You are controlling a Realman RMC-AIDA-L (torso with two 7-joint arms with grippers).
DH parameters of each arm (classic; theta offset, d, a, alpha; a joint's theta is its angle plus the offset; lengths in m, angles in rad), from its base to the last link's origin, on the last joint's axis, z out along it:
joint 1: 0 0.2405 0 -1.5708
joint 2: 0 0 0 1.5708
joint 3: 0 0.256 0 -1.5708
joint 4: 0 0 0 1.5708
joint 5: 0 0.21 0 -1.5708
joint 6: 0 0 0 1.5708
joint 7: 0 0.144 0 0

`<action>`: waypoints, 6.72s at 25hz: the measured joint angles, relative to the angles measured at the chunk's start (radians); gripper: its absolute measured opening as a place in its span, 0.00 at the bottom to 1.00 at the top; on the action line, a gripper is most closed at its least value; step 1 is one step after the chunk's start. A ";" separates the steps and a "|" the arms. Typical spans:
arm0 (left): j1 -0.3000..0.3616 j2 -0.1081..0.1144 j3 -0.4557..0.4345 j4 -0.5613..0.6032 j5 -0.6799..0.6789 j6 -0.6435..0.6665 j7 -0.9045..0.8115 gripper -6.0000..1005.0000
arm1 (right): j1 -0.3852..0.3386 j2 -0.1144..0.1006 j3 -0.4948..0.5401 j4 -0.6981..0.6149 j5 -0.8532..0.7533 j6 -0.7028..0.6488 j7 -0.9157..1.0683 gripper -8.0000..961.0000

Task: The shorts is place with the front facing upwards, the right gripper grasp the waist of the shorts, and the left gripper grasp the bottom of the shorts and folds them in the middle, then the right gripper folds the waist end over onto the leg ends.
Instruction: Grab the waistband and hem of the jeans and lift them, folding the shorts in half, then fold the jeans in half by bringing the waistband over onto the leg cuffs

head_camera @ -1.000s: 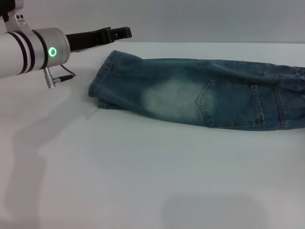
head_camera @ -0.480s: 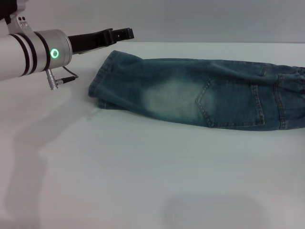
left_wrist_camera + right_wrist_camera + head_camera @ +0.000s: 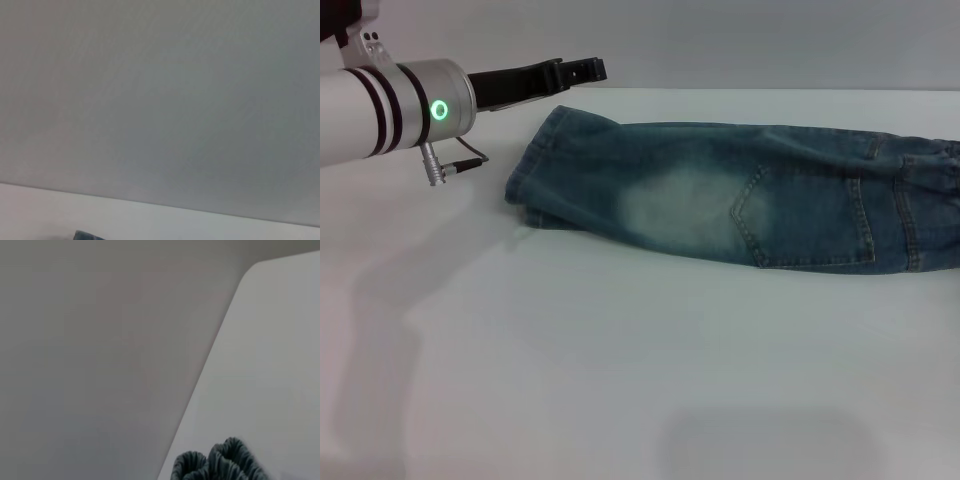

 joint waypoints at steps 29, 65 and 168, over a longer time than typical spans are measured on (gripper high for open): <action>-0.002 0.003 -0.001 0.000 0.000 -0.013 0.009 0.86 | 0.057 -0.014 -0.006 0.053 -0.003 -0.029 0.026 0.64; -0.004 0.006 -0.013 -0.002 -0.002 -0.007 0.029 0.86 | 0.115 -0.040 -0.024 0.076 -0.052 -0.085 0.095 0.63; -0.055 -0.015 0.613 -0.190 -0.814 0.279 0.636 0.86 | 0.541 0.007 -0.591 -0.368 -0.093 -0.198 0.383 0.01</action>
